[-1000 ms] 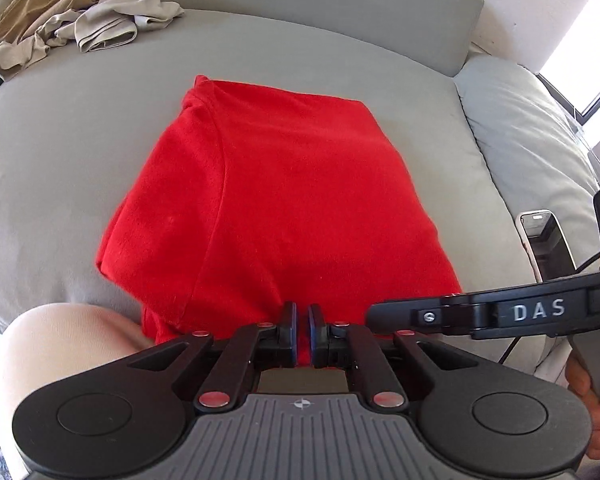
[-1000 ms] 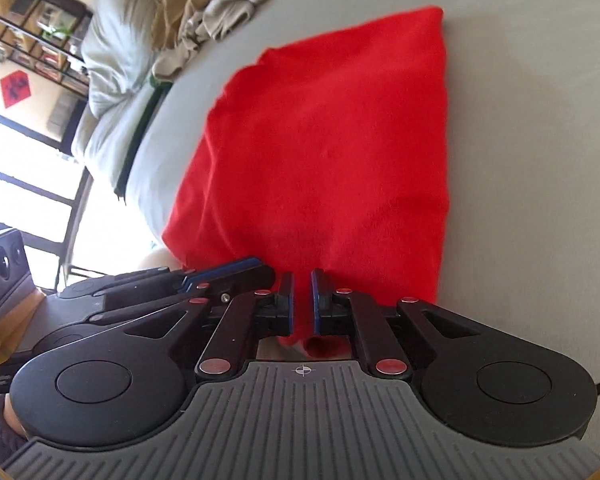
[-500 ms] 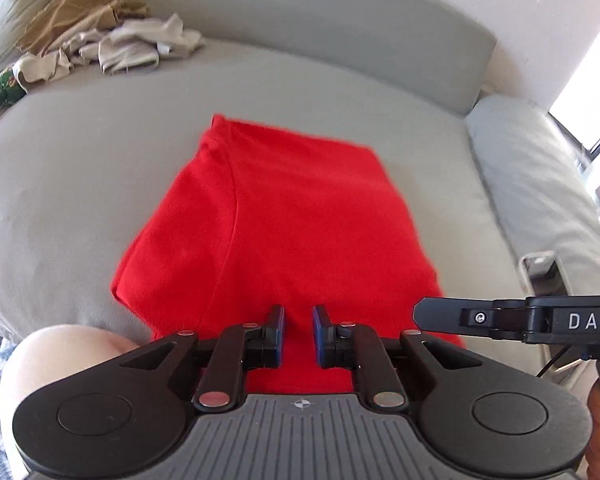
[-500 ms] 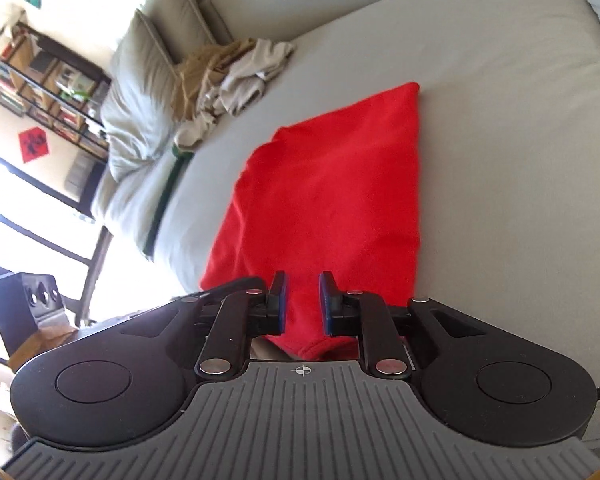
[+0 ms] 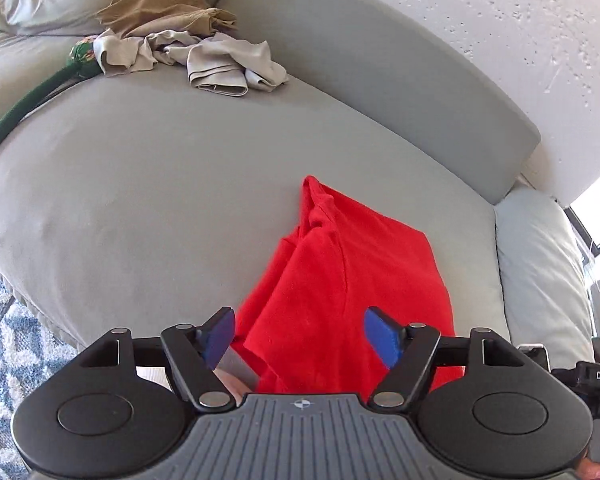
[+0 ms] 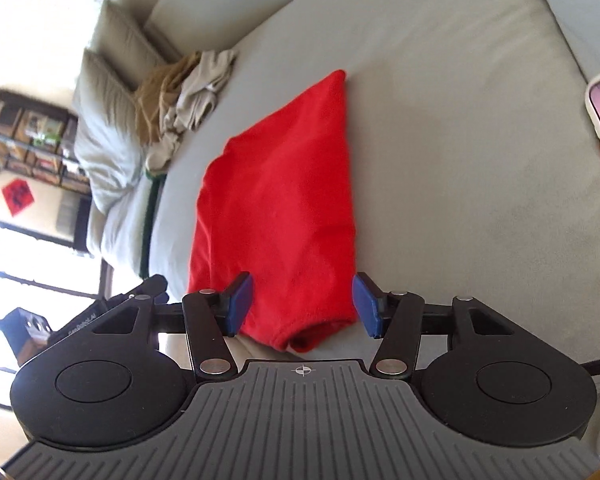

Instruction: Fold clothes

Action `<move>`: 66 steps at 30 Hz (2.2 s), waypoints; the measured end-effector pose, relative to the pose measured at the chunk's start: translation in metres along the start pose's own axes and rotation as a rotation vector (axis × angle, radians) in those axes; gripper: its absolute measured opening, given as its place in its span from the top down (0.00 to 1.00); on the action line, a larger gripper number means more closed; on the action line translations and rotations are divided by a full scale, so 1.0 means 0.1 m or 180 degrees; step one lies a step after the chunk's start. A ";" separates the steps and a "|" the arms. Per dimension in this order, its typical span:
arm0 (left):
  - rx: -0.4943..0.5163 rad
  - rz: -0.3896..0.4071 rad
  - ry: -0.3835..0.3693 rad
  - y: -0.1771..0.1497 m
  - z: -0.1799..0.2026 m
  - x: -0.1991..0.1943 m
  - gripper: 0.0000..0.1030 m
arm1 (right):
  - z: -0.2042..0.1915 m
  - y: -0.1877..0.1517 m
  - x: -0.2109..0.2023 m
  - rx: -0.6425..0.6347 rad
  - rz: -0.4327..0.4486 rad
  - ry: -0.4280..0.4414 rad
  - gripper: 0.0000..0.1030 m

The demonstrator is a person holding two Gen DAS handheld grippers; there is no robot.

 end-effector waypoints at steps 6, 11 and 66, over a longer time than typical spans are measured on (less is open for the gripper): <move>0.0069 -0.0310 -0.0014 0.20 -0.21 0.35 0.25 | 0.14 0.14 0.33 0.0439 -0.0141 0.0177 0.24; -0.0090 -0.0544 -0.0509 0.26 -0.39 0.51 0.25 | 0.21 0.26 0.54 0.0534 -0.0186 0.0366 0.25; 0.1834 -0.0905 -0.1727 -1.28 3.96 1.29 0.75 | 1.70 -0.15 -2.83 0.0475 0.2323 -0.1258 0.82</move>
Point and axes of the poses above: each gripper's, at about its wrist camera, not at the fingertips, and x roughly the way its jaws point, z to its right, y to its top, the point moved 3 cm from there along x, roughly the way its jaws point, and after that the axes turned 12 degrees about -y, right-handed, at the moved point
